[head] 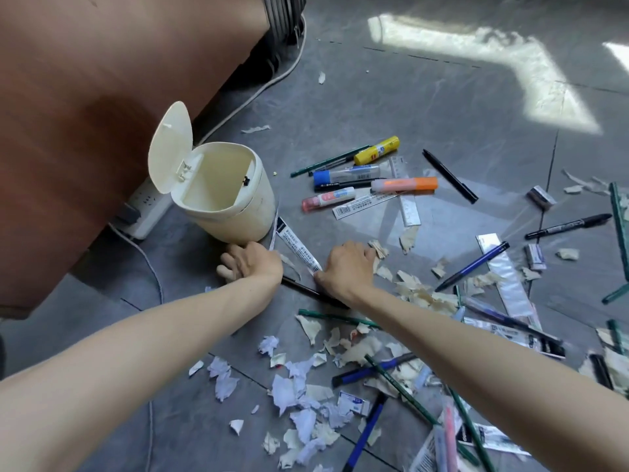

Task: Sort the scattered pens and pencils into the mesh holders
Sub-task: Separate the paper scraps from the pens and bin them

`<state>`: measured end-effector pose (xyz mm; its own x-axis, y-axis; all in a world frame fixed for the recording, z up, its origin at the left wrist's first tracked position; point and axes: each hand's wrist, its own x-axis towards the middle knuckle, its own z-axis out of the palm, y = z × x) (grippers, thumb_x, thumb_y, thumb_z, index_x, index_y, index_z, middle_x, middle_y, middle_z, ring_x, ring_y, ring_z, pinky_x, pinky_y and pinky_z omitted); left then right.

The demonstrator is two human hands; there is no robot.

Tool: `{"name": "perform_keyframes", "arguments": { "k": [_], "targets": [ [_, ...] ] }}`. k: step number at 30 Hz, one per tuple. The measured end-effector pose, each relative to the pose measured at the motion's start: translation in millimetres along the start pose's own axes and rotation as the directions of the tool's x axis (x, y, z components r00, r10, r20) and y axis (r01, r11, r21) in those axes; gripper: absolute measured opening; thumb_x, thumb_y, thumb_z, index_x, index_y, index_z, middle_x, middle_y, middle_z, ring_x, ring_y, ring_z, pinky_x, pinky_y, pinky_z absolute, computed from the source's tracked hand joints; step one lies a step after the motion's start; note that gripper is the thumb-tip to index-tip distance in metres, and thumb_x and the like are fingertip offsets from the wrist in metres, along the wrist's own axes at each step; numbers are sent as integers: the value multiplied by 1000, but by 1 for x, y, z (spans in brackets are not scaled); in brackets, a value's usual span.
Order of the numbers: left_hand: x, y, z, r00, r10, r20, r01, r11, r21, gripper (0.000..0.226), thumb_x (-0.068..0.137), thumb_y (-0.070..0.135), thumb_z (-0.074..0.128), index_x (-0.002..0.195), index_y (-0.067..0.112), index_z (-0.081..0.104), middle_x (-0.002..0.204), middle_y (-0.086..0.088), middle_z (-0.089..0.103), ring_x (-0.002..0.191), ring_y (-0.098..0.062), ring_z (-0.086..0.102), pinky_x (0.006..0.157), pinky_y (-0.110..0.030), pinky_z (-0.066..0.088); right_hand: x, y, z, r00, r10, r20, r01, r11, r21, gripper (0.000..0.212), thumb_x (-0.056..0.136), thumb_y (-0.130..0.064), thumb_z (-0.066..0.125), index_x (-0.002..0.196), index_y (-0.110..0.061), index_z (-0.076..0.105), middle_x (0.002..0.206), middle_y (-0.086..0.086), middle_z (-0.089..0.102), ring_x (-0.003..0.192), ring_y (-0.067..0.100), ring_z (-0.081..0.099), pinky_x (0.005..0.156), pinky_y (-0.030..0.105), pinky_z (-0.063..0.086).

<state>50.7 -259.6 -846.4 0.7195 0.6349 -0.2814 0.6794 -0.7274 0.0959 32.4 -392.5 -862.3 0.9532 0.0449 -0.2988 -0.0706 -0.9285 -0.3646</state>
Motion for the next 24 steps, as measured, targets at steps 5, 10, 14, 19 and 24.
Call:
{"name": "perform_keyframes", "arguments": {
  "k": [5,10,14,19,24],
  "targets": [
    [-8,7,1,998,47,33,-37,970,-240,22,86,32,50,98,24,65,120,-7,47,115,-30,37,98,-37,25,5,4,-12,979,180,97,-204,882,424,32,86,-30,58,57,-17,52,69,2,62,87,26,61,84,32,34],
    [-16,57,-2,966,224,132,-130,855,-501,16,84,23,54,72,18,63,98,-10,68,100,-31,58,95,-36,41,24,10,-42,959,271,82,-210,489,847,32,89,-19,63,61,-16,47,57,4,57,57,20,56,60,33,47],
    [-8,93,-16,949,304,81,-222,829,-514,19,89,18,48,93,23,66,113,-9,62,108,-29,54,97,-35,39,46,23,-71,981,176,-86,-38,602,797,26,96,-28,50,73,-18,58,74,3,58,70,17,53,62,25,40],
    [-24,37,3,983,171,-67,-183,915,-359,32,90,12,47,120,22,53,136,-7,31,126,-28,28,107,-36,17,29,73,-46,960,138,-242,-100,981,166,37,97,-23,37,127,-9,53,138,17,43,126,35,38,102,42,34],
    [-31,-24,29,944,322,69,-311,940,-136,45,100,25,33,144,16,28,156,-7,13,142,-24,13,115,-39,7,-17,89,-9,999,-12,39,10,999,32,62,102,-42,18,152,-9,0,158,9,-14,146,23,-14,118,38,-5]
  ]
}}
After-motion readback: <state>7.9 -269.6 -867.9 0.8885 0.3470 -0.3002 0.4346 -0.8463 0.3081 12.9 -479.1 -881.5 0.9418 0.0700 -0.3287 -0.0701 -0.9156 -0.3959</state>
